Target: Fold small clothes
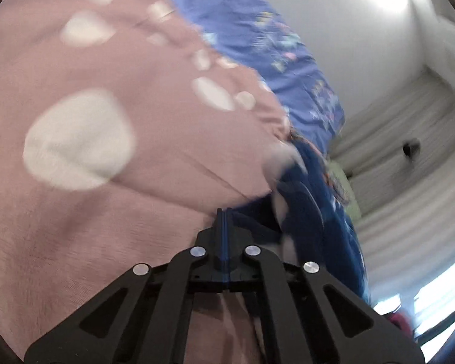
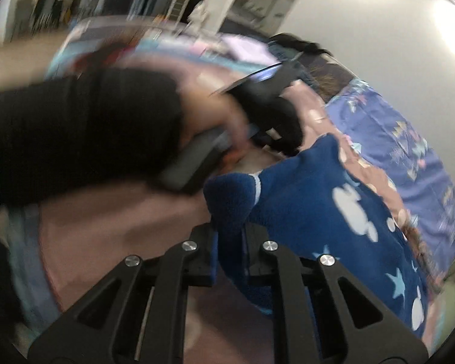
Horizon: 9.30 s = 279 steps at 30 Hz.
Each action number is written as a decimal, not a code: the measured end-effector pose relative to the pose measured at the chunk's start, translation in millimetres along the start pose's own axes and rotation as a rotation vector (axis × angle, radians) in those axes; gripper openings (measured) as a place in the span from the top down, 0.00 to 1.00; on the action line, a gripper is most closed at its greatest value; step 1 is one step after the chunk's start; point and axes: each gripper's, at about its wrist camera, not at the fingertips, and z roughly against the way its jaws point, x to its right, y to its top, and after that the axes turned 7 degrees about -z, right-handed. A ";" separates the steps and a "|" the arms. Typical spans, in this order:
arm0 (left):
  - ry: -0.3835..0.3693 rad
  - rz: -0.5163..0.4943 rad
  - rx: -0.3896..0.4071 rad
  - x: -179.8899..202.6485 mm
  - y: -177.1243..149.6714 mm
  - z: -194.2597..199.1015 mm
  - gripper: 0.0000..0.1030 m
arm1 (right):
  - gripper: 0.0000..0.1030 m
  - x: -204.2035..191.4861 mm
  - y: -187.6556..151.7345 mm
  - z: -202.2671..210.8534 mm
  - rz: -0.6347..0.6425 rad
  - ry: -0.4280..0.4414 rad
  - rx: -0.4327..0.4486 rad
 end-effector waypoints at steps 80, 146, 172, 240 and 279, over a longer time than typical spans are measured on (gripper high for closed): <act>0.223 -0.796 -0.147 142.6 -66.2 -11.9 0.40 | 0.66 233.5 -104.9 -8.7 -0.950 -0.126 -0.219; 0.214 -0.367 -0.050 65.2 -39.9 28.3 0.27 | 0.24 10.1 -6.0 -20.8 -0.024 -0.115 -0.064; 0.093 -0.283 -0.036 49.1 -38.8 36.0 0.22 | 0.24 17.0 -22.7 -21.4 0.062 -0.353 -0.067; 0.319 -1.136 -0.336 380.3 -109.8 -189.0 0.31 | 0.83 351.1 -332.3 153.9 -1.678 0.419 0.335; 0.190 -1.157 -0.096 365.6 -148.6 -36.9 0.11 | 0.83 323.7 -302.6 166.4 -1.273 -0.178 0.056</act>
